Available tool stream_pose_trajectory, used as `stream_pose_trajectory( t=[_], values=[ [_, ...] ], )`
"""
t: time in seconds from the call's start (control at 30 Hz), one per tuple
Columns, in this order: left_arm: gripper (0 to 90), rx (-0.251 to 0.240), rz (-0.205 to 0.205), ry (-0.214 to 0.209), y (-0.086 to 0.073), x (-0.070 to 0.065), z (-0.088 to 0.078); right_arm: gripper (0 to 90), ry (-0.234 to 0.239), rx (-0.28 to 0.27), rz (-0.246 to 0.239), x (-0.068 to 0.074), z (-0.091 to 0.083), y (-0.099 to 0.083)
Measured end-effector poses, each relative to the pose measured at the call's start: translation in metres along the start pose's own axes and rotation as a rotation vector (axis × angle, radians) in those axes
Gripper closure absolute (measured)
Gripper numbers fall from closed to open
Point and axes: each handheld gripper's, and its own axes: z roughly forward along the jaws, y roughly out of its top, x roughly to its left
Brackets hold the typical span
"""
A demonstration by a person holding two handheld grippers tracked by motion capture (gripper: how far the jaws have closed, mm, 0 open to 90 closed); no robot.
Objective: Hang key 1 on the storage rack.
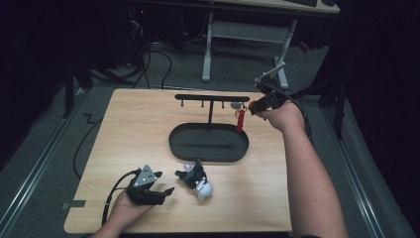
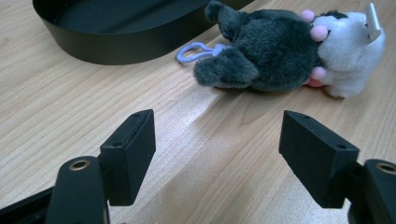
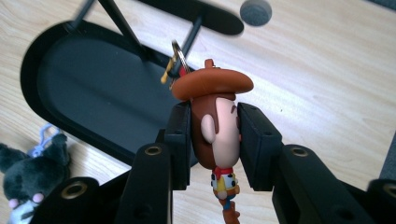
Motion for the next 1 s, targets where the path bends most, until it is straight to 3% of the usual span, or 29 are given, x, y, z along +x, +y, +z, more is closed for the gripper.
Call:
stream_pose_trajectory(
  t=[0.33, 0.43, 0.7, 0.73, 0.77, 0.8, 0.97, 1.0],
  values=[
    [27.6, 0.013, 0.005, -0.003, 0.0, -0.001, 0.002, 65.4, 0.049, 0.012, 0.03, -0.007, 0.033, -0.023],
    [27.7, 0.013, 0.003, -0.004, -0.001, -0.002, 0.003, 58.1, 0.063, -0.015, 0.046, -0.01, 0.039, -0.029],
    [29.0, 0.017, -0.015, -0.022, 0.0, -0.001, 0.005, 51.6, 0.072, -0.036, 0.051, -0.013, 0.043, -0.053],
    [29.1, 0.019, -0.02, -0.025, 0.0, -0.001, 0.005, 48.5, 0.072, -0.06, 0.056, -0.014, 0.042, -0.071],
    [29.2, 0.019, -0.02, -0.025, 0.0, -0.001, 0.005, 48.5, 0.072, -0.06, 0.056, -0.014, 0.042, -0.071],
    [29.5, 0.02, -0.021, -0.028, 0.001, -0.002, 0.005, 45.8, 0.082, -0.095, 0.057, -0.013, 0.041, -0.086],
    [30.6, 0.018, -0.024, -0.034, 0.002, -0.005, 0.007, 41.2, 0.083, -0.201, 0.052, -0.009, 0.041, -0.129],
    [30.8, 0.018, -0.024, -0.034, 0.002, -0.005, 0.007, 41.2, 0.083, -0.201, 0.052, -0.009, 0.041, -0.129]
  ],
)
